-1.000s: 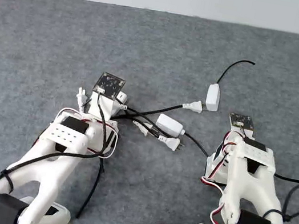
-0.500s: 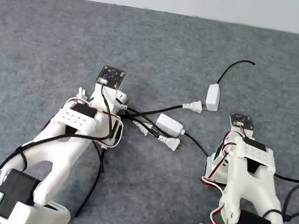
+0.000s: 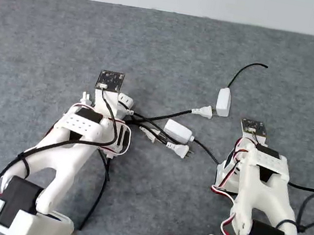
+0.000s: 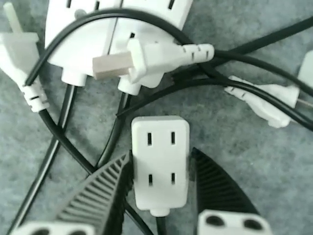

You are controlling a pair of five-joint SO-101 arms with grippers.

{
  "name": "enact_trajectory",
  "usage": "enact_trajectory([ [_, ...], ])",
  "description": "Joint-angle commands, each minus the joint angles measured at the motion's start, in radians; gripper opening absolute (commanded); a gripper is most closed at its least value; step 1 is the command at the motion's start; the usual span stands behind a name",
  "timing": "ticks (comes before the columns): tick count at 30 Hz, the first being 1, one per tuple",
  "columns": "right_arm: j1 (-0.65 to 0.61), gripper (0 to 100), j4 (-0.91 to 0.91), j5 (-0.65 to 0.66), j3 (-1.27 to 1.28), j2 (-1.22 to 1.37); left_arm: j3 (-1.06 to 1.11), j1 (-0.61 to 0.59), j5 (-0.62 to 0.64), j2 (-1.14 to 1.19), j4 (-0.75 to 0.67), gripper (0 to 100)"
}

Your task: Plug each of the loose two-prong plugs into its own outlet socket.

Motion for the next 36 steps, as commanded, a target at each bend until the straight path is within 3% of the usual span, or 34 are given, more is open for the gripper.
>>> enact_trajectory([
  [1, -0.007, 0.8, -0.013, 0.0, -0.043, 0.004, -0.031, 0.008, 0.009, 0.0, 0.014, 17],
  [12, -0.012, 0.8, -0.01, 0.002, -0.043, 0.004, -0.07, 0.0, 0.017, 0.046, 0.044, 9],
  [22, -0.038, 0.8, -0.012, 0.0, -0.043, 0.005, -0.147, -0.002, 0.017, 0.11, 0.189, 1],
  [36, -0.036, 0.8, -0.013, 0.0, -0.043, 0.005, 0.174, 0.009, 0.009, -0.568, 0.272, 1],
])
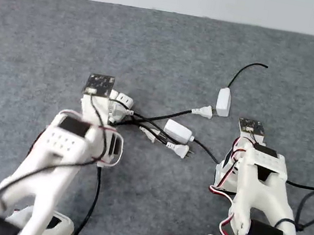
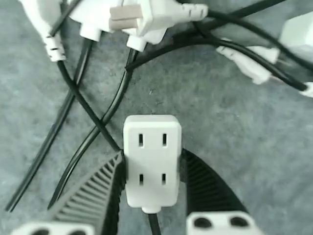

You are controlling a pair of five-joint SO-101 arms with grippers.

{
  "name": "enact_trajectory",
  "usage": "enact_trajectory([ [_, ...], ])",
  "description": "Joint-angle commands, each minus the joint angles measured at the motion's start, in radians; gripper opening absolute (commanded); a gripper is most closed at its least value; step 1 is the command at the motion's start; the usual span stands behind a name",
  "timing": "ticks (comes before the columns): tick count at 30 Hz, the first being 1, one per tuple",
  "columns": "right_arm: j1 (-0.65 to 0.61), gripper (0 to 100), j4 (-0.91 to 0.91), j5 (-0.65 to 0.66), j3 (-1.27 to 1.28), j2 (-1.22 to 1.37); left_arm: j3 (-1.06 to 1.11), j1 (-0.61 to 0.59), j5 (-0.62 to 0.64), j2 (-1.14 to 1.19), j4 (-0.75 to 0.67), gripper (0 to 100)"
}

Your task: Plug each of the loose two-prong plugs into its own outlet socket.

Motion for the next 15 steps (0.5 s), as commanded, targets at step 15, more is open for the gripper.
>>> enact_trajectory([
  [15, -0.015, 0.8, -0.01, 0.002, -0.043, 0.008, 0.251, 0.206, 0.069, -0.199, -0.155, 1],
])
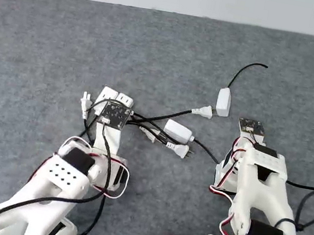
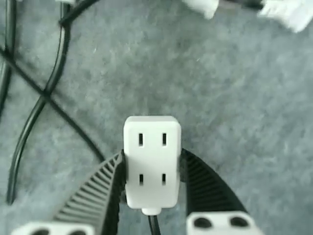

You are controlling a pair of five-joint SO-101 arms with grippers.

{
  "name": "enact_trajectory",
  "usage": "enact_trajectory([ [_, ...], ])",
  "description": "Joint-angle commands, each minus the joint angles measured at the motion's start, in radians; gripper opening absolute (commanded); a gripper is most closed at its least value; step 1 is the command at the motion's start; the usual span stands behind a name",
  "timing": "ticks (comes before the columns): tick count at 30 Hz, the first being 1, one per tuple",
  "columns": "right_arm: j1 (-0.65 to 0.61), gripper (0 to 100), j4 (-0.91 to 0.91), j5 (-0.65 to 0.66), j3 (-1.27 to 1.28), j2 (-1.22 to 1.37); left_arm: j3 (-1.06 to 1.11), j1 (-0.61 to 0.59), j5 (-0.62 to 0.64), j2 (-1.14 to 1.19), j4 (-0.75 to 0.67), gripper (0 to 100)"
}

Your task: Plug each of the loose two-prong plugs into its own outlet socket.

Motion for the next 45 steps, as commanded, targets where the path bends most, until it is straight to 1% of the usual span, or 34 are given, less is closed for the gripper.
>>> enact_trajectory([
  [1, -0.015, 0.8, -0.01, 0.002, -0.043, 0.005, -0.01, 0.011, 0.08, -0.02, -0.06, 1],
  [6, -0.016, 0.8, -0.008, 0.0, -0.043, 0.005, -0.05, 0.011, 0.176, 0.015, -0.118, 1],
  [9, -0.016, 0.8, -0.007, -0.002, -0.043, 0.007, -0.113, 0.012, 0.278, 0.138, -0.152, 1],
  [11, -0.015, 0.8, -0.007, -0.002, -0.043, 0.007, -0.182, 0.017, 0.311, 0.258, -0.155, 1],
  [17, -0.015, 0.8, -0.007, 0.0, -0.043, 0.007, -0.392, -0.011, 0.319, 0.578, -0.16, 1],
  [21, -0.018, 0.8, -0.007, 0.002, -0.043, 0.007, -0.493, -0.068, 0.318, 0.678, -0.16, 1],
  [24, -0.018, 0.8, -0.007, 0.002, -0.043, 0.007, -0.529, -0.081, 0.315, 0.727, -0.157, 1],
  [25, -0.018, 0.8, -0.008, 0.002, -0.043, 0.007, -0.53, -0.083, 0.305, 0.732, -0.155, 1],
  [27, -0.019, 0.8, -0.008, 0.002, -0.043, 0.005, -0.533, -0.083, 0.245, 0.735, -0.153, 2],
  [29, -0.019, 0.8, -0.008, 0.006, -0.043, 0.005, -0.533, -0.08, 0.216, 0.726, -0.153, 7],
  [31, -0.019, 0.8, -0.007, 0.025, -0.043, 0.005, -0.527, -0.08, 0.244, 0.723, -0.153, 15],
  [34, -0.019, 0.8, -0.007, 0.028, -0.043, 0.005, -0.513, -0.081, 0.295, 0.717, -0.153, 31],
  [36, -0.019, 0.8, -0.007, 0.029, -0.043, 0.005, -0.49, -0.078, 0.295, 0.706, -0.153, 38],
  [37, -0.019, 0.8, -0.007, 0.029, -0.043, 0.005, -0.476, -0.078, 0.296, 0.692, -0.152, 40],
  [40, -0.021, 0.8, -0.007, 0.029, -0.043, 0.002, -0.421, -0.08, 0.295, 0.597, -0.152, 41],
  [42, -0.025, 0.8, -0.007, 0.035, -0.038, 0.001, -0.38, -0.08, 0.292, 0.494, -0.127, 41],
  [43, -0.035, 0.8, -0.007, 0.037, -0.035, -0.001, -0.357, -0.08, 0.282, 0.434, -0.114, 41],
  [45, -0.056, 0.8, -0.007, 0.063, -0.032, -0.002, -0.289, -0.08, 0.224, 0.313, -0.104, 41],
])
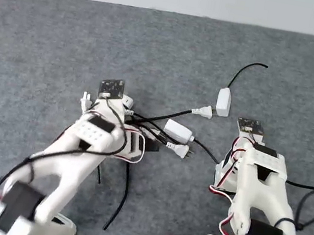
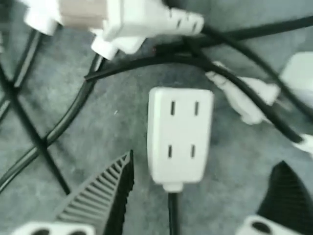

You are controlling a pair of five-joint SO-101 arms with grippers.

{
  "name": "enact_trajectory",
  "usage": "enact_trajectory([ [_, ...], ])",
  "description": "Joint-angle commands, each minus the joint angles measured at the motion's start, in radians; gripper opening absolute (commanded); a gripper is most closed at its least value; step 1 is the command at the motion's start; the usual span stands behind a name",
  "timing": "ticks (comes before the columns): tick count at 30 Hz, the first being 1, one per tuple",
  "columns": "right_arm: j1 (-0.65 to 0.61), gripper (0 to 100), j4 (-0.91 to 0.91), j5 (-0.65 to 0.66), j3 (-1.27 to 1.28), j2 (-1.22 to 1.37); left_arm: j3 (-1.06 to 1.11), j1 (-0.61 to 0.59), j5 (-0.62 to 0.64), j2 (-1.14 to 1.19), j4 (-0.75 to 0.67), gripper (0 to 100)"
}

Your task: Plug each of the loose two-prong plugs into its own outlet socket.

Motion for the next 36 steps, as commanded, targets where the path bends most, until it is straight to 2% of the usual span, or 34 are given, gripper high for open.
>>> enact_trajectory([
  [1, -0.045, 0.8, -0.005, 0.043, -0.031, -0.005, 0.082, 0.0, -0.083, -0.244, 0.018, 41],
  [6, -0.059, 0.8, -0.024, 0.054, -0.023, -0.045, 0.251, -0.031, -0.157, -0.534, 0.018, 41],
  [10, -0.147, 0.8, -0.101, 0.057, 0.038, -0.13, 0.337, -0.103, -0.189, -0.717, 0.017, 38],
  [12, -0.199, 0.8, -0.127, 0.08, 0.066, -0.183, 0.361, -0.164, -0.19, -0.778, 0.002, 34],
  [15, -0.277, 0.8, -0.193, 0.084, 0.092, -0.229, 0.395, -0.258, -0.195, -0.809, -0.035, 22],
  [19, -0.367, 0.9, -0.254, 0.081, 0.084, -0.209, 0.412, -0.353, -0.315, -0.763, -0.06, 8],
  [22, -0.415, 0.9, -0.286, 0.035, 0.041, -0.165, 0.412, -0.427, -0.388, -0.697, -0.103, 9],
  [24, -0.438, 1.7, -0.297, 0.028, 0.0, -0.127, 0.412, -0.482, -0.385, -0.64, -0.172, 10],
  [27, -0.481, 8.5, -0.294, 0.026, -0.064, -0.053, 0.403, -0.551, -0.384, -0.517, -0.331, 10],
  [29, -0.498, 10.8, -0.289, 0.025, -0.101, -0.015, 0.363, -0.574, -0.354, -0.414, -0.39, 10],
  [33, -0.504, 8.7, -0.285, 0.025, -0.141, -0.015, 0.222, -0.577, -0.322, -0.218, -0.387, 10],
  [36, -0.507, 8.7, -0.246, 0.028, -0.141, -0.064, 0.131, -0.583, -0.322, -0.138, -0.327, 10],
])
